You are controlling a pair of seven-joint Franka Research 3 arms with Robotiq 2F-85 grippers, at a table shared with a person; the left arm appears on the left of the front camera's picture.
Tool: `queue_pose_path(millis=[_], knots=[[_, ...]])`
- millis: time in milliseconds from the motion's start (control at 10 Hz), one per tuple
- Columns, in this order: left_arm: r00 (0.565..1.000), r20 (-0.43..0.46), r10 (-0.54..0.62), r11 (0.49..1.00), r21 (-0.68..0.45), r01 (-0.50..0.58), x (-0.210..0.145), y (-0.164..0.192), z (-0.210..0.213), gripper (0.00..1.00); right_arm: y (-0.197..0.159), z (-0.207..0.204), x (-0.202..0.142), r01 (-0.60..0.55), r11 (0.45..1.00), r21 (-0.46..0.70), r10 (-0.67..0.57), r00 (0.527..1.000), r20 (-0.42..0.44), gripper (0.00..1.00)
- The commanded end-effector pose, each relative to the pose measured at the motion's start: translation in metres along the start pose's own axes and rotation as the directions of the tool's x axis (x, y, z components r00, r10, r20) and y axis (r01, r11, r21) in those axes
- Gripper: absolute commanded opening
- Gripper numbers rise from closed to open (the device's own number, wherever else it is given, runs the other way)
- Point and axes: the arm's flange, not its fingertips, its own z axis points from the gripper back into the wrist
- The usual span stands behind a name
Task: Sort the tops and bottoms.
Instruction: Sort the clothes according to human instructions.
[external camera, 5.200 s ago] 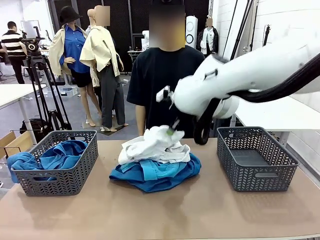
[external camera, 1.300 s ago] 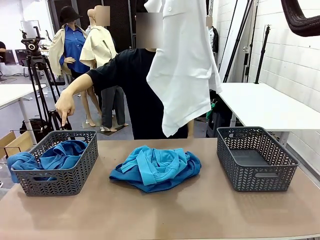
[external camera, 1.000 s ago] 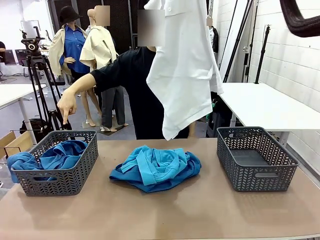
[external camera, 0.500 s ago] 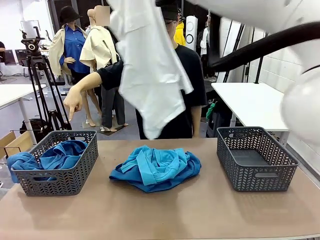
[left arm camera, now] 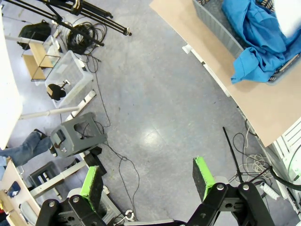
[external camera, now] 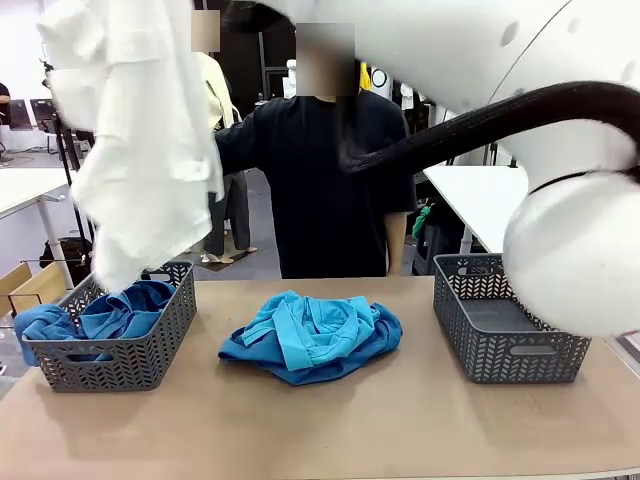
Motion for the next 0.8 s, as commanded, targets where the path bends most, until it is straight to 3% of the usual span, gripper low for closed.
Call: queue_pose_path(millis=[0,400,600,700], knots=[[1.000,-0.008,-0.004,1.000,0.005,0.004,-0.002,0.000,0.001,1.00,-0.128,-0.250,0.093,-0.030,0.996,0.083,0.024,0.997,0.068,0.00],[1.000,-0.008,-0.004,1.000,0.005,0.004,-0.002,0.000,0.001,1.00,-0.045,-0.280,0.094,-0.016,0.981,0.191,-0.007,0.993,0.117,0.00],[1.000,-0.008,-0.004,1.000,0.005,0.004,-0.002,0.000,0.001,1.00,-0.055,-0.294,0.091,-0.006,0.992,0.127,-0.002,0.998,0.062,0.00],[1.000,-0.008,-0.004,1.000,0.005,0.004,-0.002,0.000,0.001,1.00,-0.072,-0.300,0.094,-0.028,0.999,0.032,0.029,0.999,-0.026,0.00]])
